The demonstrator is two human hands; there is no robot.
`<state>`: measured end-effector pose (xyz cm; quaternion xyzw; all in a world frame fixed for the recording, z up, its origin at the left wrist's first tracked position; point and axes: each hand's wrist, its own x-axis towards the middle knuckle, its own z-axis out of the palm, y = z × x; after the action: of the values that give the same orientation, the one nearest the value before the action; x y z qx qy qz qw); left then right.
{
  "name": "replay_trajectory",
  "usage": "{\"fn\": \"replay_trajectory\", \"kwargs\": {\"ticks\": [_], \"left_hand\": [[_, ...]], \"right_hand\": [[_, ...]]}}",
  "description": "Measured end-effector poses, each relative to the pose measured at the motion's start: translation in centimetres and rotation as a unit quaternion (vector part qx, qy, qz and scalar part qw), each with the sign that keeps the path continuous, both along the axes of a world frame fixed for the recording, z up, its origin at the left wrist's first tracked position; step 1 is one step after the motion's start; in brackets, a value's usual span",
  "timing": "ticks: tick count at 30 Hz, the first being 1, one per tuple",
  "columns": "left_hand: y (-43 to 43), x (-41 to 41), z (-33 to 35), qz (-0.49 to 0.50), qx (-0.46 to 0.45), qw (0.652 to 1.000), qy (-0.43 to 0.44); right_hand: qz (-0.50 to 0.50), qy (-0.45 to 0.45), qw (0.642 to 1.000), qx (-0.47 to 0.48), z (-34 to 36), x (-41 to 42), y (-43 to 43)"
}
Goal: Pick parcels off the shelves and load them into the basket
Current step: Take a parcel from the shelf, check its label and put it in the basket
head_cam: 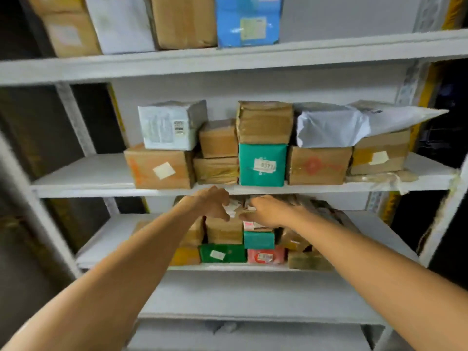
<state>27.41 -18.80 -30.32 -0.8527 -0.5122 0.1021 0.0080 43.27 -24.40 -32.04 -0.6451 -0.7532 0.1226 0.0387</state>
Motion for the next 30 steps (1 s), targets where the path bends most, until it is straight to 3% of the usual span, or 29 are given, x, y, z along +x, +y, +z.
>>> {"fn": "replay_trajectory", "kwargs": {"ticks": [9,22,30], "left_hand": [[1.7,-14.4,1.2,0.128,0.021,0.990,-0.054],[8.2,-16.1,1.1,0.025,0.019,0.995,-0.090],[8.2,-17.2,2.5,0.015,0.020,0.995,-0.098]], "right_hand": [[0.104,-0.008,0.994,0.024,1.3,-11.2,4.9],[0.012,-0.053,0.998,0.034,3.8,-12.9,7.7],[0.023,-0.063,0.996,0.062,6.1,-13.6,8.6]]}}
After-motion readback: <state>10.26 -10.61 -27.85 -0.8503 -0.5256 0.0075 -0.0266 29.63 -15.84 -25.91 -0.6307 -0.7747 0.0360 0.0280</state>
